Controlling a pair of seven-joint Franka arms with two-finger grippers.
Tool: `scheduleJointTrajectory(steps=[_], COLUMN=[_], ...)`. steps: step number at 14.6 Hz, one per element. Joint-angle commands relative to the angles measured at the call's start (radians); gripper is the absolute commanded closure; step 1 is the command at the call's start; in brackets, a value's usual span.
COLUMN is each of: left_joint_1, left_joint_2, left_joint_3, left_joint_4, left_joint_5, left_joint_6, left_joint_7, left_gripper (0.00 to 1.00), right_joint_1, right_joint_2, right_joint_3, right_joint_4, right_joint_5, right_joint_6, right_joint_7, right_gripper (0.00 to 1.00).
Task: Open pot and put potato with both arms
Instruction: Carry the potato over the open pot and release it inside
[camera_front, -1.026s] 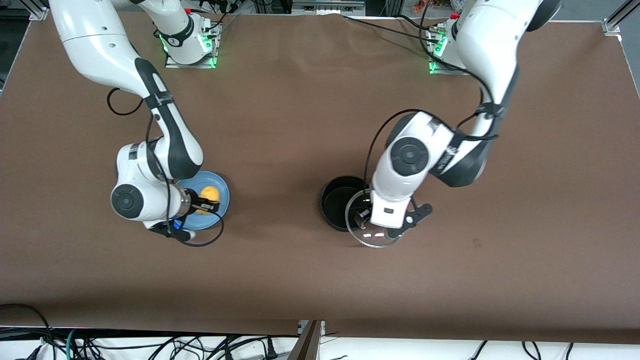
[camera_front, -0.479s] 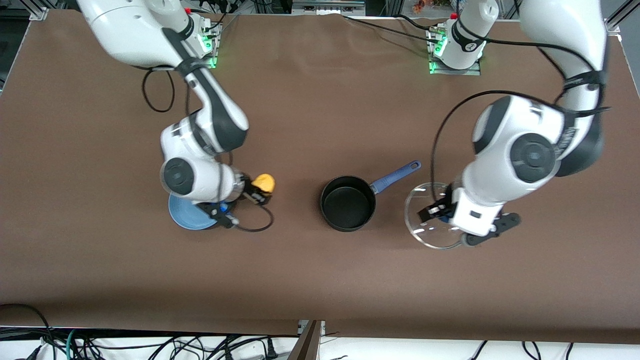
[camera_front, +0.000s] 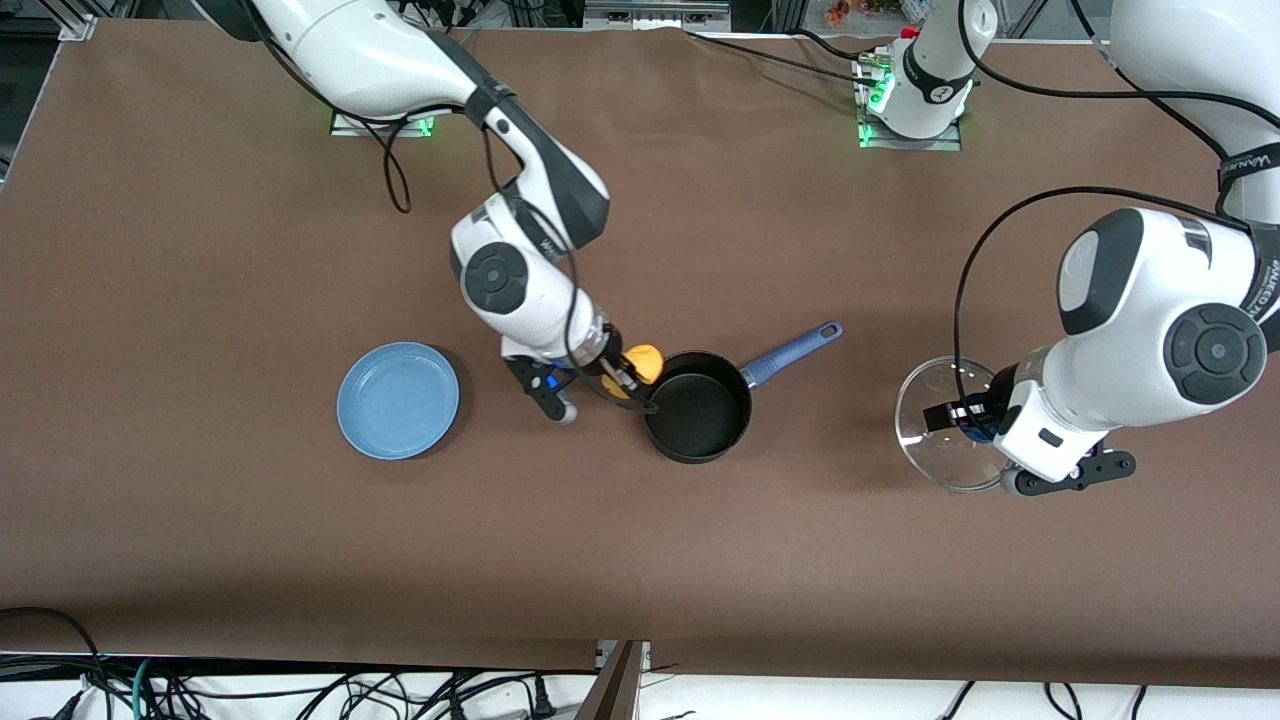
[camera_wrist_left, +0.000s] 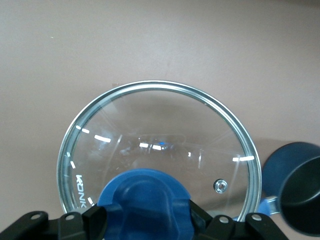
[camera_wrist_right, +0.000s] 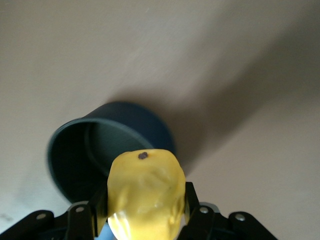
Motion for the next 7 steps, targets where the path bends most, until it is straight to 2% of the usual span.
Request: scheduleJointTrajectory(steps=[1,2,3,4,5,7], left_joint_1=[0.05,0.065,0.09,0.113,0.13,0.13], left_joint_2=[-0.035,-0.041,-0.052,-0.069,-0.076,-0.095], left_joint_3=[-0.005,-0.004,-0.004,-0.004,-0.004,-0.005], left_joint_4=[-0.09,-0.116,-0.156,-0.205,-0.246,-0.322], left_joint_5=[-0.002,0.0,0.0,0.0,0.001,0.042], left_joint_6=[0.073,0.1,0.145,0.195,0.235,0.303], left_joint_7=[0.095,0.127,0.164,0.198,0.221,0.229], left_gripper=[0.59,0.59,0.59,0.59,0.59,0.59], right_joint_1=[0.036,0.046,0.054,0.059,0.057,0.056], right_joint_2=[0.068,0.075,0.081,0.081,0.081,0.075], right_joint_3=[-0.007,-0.007,-0.008,-0.008,-0.01,-0.013], right_joint_4=[0.069,0.069,0.069,0.069,0.067,0.069], right_joint_5=[0.009,0.007,0.004,0.001,-0.001,-0.002], right_joint_6=[0.084,0.112,0.129,0.135,0.135,0.131], right_joint_7=[0.086,0.103,0.111,0.116,0.114,0.116], right_gripper=[0.49,0.48,0.41,0.13,0.0,0.0])
